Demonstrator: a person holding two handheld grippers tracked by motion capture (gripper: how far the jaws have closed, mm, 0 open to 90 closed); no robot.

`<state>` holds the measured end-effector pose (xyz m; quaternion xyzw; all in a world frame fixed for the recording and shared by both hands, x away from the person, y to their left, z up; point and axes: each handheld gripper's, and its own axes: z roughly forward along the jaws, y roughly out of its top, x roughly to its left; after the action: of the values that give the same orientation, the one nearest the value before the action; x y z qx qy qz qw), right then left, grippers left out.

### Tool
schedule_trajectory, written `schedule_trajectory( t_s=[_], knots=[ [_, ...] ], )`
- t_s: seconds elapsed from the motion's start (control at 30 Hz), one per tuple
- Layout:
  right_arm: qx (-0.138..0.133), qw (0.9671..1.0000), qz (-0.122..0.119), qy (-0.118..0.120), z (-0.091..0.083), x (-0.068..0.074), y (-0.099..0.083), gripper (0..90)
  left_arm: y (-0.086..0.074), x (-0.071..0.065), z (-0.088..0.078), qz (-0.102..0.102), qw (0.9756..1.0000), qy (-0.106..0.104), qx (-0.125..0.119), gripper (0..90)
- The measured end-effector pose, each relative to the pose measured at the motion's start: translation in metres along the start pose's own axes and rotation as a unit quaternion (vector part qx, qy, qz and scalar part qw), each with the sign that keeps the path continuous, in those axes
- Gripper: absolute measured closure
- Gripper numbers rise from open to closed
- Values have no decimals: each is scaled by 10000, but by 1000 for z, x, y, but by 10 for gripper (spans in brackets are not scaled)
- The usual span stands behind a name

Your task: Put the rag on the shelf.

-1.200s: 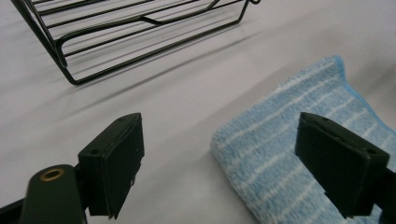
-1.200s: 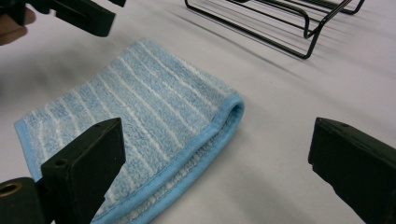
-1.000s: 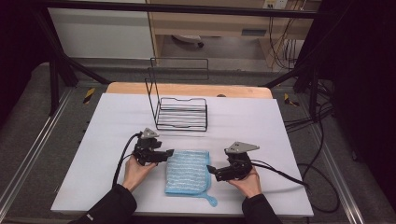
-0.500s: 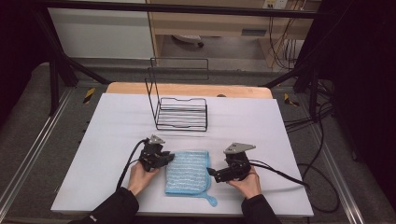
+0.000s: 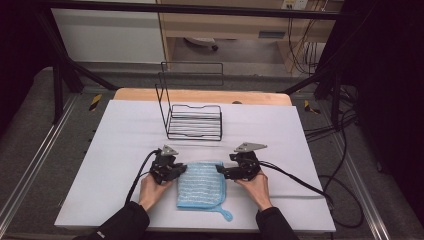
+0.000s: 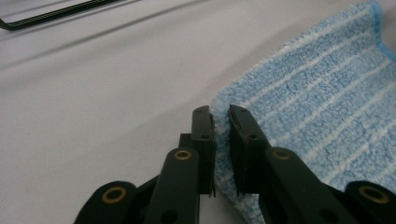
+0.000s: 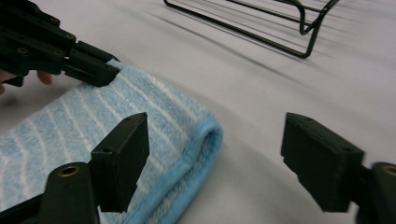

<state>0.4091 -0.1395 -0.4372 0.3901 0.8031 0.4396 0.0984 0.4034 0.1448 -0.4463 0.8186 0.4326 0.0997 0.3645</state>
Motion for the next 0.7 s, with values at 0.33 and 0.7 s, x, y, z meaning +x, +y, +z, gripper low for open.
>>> schedule_trajectory(
  t_s=[0.33, 0.7],
  knots=[
    [284, 9994, 170, 141, 24, -3, -2, 460, 0, 1, 0, 54, 10000, -38, -26, 801],
    [456, 9979, 283, 353, 25, -1, -5, 623, -1, 2, 0, 77, 9999, -89, -35, 800]
  ],
)
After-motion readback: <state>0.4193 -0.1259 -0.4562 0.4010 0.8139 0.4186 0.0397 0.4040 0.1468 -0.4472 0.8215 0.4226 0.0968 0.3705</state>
